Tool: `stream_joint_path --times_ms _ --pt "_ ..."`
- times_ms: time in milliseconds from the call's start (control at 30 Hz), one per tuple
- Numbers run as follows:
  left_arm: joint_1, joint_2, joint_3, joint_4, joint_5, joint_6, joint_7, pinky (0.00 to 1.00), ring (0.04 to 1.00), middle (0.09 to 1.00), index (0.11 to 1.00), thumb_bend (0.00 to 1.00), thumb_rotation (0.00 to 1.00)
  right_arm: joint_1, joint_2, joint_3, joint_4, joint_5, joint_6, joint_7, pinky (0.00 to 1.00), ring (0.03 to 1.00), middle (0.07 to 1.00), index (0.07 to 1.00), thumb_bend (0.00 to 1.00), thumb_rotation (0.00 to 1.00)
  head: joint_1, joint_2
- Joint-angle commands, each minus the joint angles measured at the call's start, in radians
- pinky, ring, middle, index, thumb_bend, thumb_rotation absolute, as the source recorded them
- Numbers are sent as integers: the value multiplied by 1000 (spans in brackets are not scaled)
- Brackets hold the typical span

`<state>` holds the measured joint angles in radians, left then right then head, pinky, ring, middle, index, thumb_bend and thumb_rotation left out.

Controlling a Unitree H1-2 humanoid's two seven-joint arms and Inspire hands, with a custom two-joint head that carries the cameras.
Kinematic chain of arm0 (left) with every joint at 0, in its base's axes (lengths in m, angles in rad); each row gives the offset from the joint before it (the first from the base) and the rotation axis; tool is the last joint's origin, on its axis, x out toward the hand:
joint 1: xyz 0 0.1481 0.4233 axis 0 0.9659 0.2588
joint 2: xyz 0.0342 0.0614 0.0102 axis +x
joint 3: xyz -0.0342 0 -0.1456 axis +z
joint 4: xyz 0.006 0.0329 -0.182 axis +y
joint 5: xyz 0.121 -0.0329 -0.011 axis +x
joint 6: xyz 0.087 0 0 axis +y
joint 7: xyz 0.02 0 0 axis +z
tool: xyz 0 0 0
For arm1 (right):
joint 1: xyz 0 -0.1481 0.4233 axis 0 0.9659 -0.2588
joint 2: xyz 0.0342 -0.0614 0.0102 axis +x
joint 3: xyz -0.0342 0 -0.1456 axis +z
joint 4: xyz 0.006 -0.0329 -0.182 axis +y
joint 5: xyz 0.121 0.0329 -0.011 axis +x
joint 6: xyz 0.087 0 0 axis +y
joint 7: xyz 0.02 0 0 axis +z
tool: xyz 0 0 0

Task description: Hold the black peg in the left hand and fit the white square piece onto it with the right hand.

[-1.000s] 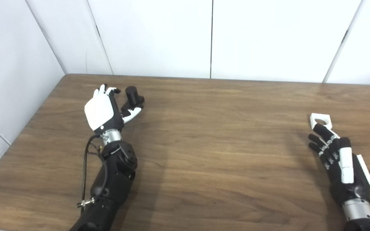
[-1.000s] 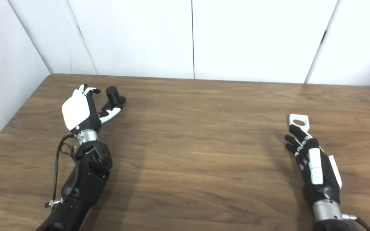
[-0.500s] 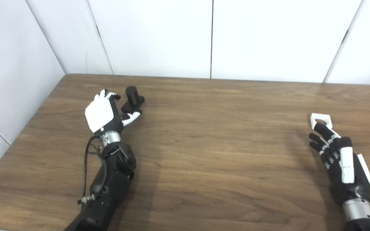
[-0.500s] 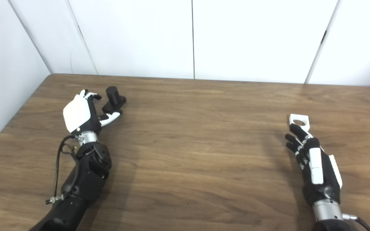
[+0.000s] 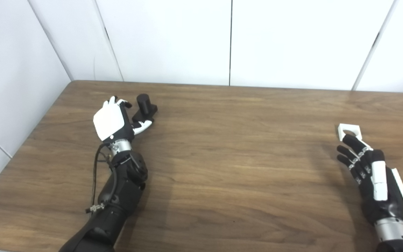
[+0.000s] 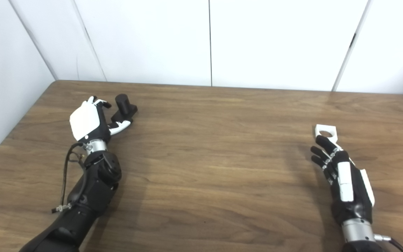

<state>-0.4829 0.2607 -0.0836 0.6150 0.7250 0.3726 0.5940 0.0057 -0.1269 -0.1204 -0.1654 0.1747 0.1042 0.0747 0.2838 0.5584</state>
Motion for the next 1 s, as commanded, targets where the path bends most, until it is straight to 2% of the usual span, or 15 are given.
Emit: stream_joint_path --times_ms 0,333,800,967 --pt "-60 27 -5 3 4 -11 32 867 918 911 652 837 416 -17 -1 -3 -34 2 -16 -2 836 838 870 794 703 907 -2 1" --pt "-85 30 -32 63 -9 -10 28 849 913 915 655 832 440 -17 4 -6 -36 5 -16 -7 848 834 871 802 700 906 -13 5" --pt "-109 22 -56 129 -58 -78 27 833 894 890 630 817 407 -12 5 -7 -55 7 -9 -16 850 840 875 802 704 908 -24 10" --pt "-110 21 -52 141 -79 -111 30 849 883 861 547 799 350 -8 2 -7 -59 4 -11 -16 848 839 875 806 697 917 -26 12"
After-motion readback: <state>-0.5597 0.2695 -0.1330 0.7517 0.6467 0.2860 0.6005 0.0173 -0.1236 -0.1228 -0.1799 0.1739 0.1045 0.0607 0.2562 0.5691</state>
